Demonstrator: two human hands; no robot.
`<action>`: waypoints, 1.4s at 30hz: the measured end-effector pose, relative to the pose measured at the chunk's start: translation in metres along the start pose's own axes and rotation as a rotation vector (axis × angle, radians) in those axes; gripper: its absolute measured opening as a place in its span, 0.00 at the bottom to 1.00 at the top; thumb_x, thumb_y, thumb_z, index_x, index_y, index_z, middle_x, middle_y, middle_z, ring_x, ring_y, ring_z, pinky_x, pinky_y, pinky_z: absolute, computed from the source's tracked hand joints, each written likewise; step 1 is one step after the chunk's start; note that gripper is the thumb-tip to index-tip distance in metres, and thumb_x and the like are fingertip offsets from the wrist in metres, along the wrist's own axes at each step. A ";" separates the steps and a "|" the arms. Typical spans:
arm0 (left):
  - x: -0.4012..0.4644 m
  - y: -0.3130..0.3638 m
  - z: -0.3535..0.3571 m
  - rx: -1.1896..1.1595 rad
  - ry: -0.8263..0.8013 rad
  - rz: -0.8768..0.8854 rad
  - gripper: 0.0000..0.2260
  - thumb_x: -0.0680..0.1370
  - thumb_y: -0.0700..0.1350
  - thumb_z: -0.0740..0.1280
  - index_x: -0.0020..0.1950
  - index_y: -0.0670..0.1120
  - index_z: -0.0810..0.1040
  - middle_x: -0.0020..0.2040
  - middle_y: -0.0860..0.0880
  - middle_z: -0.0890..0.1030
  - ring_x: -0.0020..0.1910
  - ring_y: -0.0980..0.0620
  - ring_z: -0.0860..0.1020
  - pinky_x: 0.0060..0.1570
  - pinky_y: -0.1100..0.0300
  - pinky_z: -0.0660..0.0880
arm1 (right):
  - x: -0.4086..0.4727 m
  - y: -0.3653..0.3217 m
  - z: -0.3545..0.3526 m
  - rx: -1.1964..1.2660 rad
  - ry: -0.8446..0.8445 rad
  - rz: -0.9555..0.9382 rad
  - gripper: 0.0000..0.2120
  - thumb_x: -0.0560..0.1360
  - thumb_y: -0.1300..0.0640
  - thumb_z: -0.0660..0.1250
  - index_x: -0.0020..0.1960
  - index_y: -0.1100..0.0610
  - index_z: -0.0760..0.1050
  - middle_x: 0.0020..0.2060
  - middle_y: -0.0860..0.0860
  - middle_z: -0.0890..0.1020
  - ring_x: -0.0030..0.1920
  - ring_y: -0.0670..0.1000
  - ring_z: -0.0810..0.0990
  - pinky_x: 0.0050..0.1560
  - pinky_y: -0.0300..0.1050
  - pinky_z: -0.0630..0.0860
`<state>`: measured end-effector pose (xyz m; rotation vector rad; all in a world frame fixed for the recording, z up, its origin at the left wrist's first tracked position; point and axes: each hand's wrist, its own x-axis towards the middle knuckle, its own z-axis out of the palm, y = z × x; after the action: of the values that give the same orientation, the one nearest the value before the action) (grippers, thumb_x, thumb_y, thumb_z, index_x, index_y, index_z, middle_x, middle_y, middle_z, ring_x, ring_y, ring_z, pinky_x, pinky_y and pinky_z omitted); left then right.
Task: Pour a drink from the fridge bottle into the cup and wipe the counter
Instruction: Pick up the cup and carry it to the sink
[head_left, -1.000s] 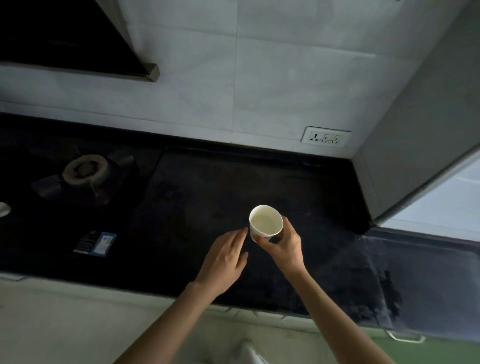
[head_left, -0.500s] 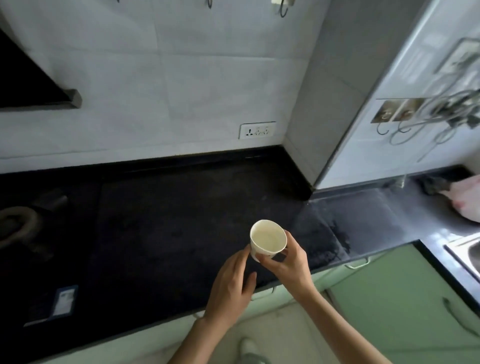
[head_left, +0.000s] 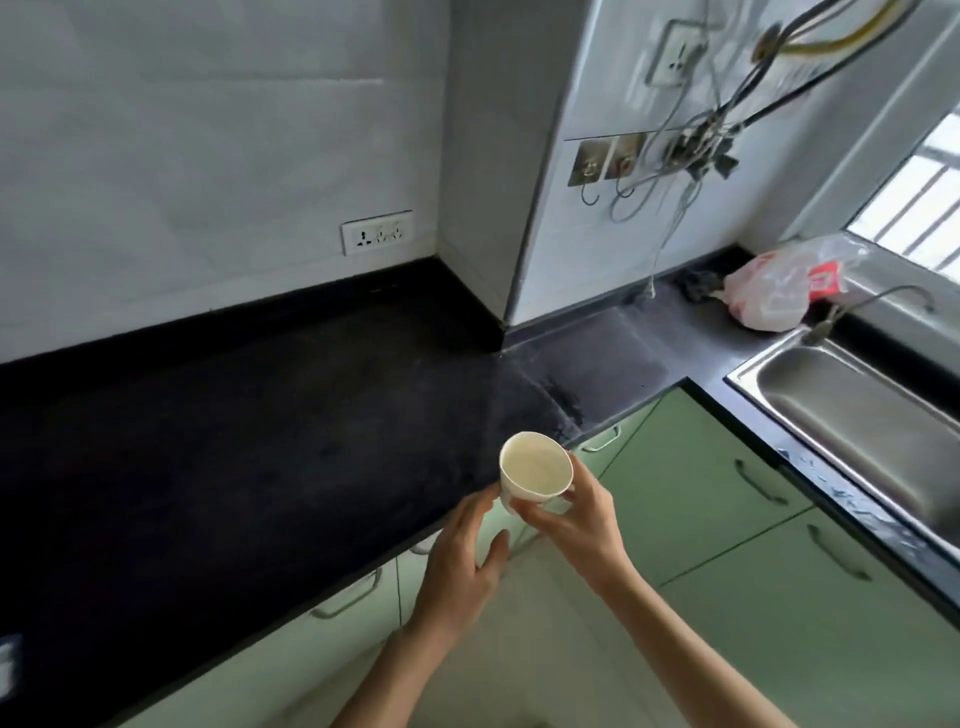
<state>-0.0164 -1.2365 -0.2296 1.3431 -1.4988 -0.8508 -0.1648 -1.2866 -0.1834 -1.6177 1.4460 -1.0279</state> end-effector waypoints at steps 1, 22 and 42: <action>0.000 0.004 0.006 0.002 -0.015 -0.002 0.21 0.76 0.50 0.61 0.70 0.50 0.70 0.66 0.57 0.73 0.66 0.58 0.71 0.64 0.60 0.69 | -0.002 0.002 -0.008 0.008 0.009 -0.001 0.25 0.64 0.55 0.80 0.56 0.42 0.76 0.48 0.39 0.82 0.50 0.40 0.80 0.46 0.29 0.72; -0.005 0.134 0.298 -0.002 -0.356 0.093 0.20 0.75 0.47 0.62 0.67 0.51 0.71 0.59 0.54 0.77 0.59 0.60 0.75 0.60 0.59 0.73 | -0.074 0.123 -0.314 -0.045 0.262 0.050 0.23 0.60 0.45 0.75 0.52 0.32 0.73 0.47 0.37 0.82 0.50 0.42 0.80 0.52 0.43 0.77; 0.163 0.148 0.444 0.050 -0.429 0.152 0.22 0.75 0.36 0.65 0.66 0.54 0.71 0.59 0.56 0.77 0.57 0.59 0.76 0.59 0.57 0.74 | 0.076 0.210 -0.435 0.058 0.341 0.100 0.23 0.62 0.51 0.78 0.55 0.44 0.76 0.47 0.44 0.83 0.49 0.47 0.82 0.51 0.55 0.79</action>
<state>-0.4810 -1.4086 -0.2128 1.1071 -1.9360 -1.0526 -0.6430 -1.3874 -0.1831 -1.3600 1.6825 -1.3212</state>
